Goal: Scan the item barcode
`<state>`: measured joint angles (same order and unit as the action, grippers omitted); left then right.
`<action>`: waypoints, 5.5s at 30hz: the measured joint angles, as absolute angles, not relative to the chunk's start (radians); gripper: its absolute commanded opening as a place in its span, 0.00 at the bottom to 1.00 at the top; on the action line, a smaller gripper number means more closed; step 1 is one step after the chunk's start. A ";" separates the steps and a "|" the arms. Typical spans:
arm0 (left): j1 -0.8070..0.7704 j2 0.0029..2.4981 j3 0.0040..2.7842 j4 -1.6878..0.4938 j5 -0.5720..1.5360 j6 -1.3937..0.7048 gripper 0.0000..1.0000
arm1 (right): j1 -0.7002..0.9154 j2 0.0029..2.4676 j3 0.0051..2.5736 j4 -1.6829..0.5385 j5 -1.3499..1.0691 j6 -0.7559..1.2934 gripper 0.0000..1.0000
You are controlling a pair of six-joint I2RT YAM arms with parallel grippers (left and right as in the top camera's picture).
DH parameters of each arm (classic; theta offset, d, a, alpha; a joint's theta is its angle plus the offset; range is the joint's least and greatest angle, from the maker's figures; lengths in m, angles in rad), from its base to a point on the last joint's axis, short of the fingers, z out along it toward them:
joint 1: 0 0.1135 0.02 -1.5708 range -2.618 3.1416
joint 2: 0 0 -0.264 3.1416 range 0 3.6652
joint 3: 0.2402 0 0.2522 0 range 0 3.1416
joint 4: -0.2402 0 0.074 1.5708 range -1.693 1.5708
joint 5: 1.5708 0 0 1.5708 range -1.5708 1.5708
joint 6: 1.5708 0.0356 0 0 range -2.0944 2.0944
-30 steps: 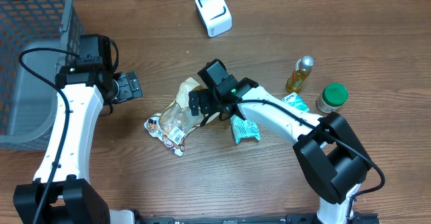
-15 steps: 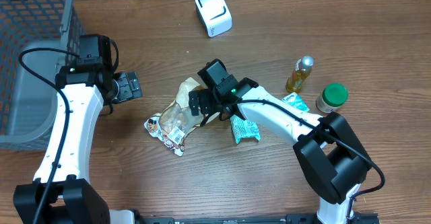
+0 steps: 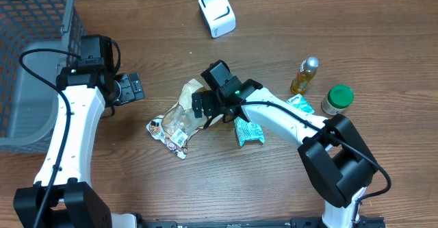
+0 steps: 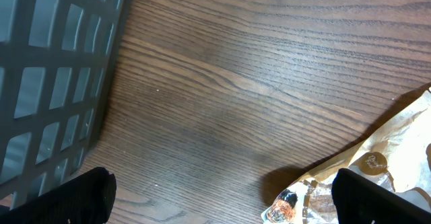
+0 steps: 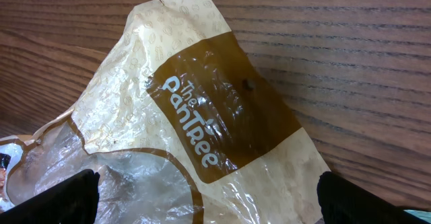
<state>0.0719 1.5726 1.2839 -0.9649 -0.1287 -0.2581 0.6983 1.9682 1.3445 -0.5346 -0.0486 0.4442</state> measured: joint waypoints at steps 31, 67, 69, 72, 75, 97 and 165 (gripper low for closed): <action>0.072 1.573 1.284 -0.965 -0.128 -0.258 1.00 | 0.698 1.968 1.345 -0.535 -0.049 0.445 1.00; 0.028 1.577 1.230 -0.991 0.181 -0.270 0.04 | 0.698 1.968 1.345 -0.453 -0.090 0.410 0.88; 0.002 1.591 1.190 -0.960 0.196 -0.273 0.04 | 0.698 1.968 1.345 -0.459 -0.132 0.358 0.73; -0.042 1.630 1.129 -0.922 0.207 -0.278 0.04 | 0.698 1.968 1.345 -0.461 -0.181 0.281 0.68; -0.068 1.675 1.107 -0.892 0.210 -0.278 0.04 | 0.698 1.968 1.345 -0.446 -0.201 0.221 0.68; -0.084 1.853 1.132 -0.855 0.205 -0.278 0.04 | 0.698 2.085 1.346 -0.369 -0.218 0.130 0.74; 0.016 1.616 1.355 -0.882 -0.110 -0.277 1.00 | 0.701 2.111 1.346 -0.368 -0.760 0.403 0.04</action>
